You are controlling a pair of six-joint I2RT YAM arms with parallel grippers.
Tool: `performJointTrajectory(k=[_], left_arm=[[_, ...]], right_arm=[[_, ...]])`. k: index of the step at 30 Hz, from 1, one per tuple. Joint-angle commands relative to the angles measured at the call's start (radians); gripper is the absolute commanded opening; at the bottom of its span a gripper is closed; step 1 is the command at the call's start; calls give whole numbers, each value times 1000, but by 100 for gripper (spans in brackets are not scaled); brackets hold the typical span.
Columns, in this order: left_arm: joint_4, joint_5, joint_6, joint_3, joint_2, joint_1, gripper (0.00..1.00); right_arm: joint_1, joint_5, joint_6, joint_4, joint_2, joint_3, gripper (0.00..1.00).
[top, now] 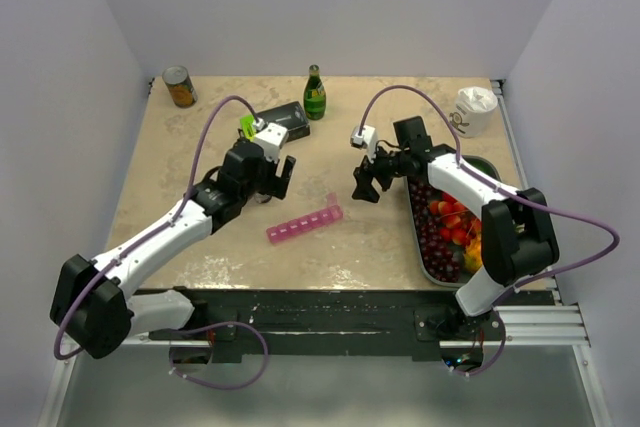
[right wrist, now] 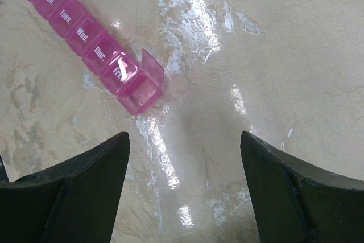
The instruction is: Sort the pills into containers
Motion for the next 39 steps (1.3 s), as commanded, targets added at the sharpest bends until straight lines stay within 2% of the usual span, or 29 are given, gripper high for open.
performJointTrajectory(k=[1,7,20,26,35,38,39], left_arm=[[-165,-130,-168,63,10,51,87],[-191,-72,-168,118,114,103,79],[-166,-38,-156,178,261,125,75],[-168,-18,-147,172,250,128,75],[-206,-71,-150,184,318,132,62],[-202,-74,-152,185,320,132,51],[-202,-71,-152,185,321,132,44]], right_arm=[[-5,-28,-23,-9,-36,20,82],[-6,-28,-27,-12,-35,20,82],[-6,-47,-49,-25,-31,20,82],[-6,-87,-69,-42,-30,20,82],[-6,-88,-70,-44,-31,21,82],[-6,-91,-72,-45,-31,21,82],[-6,-91,-72,-45,-31,21,82]])
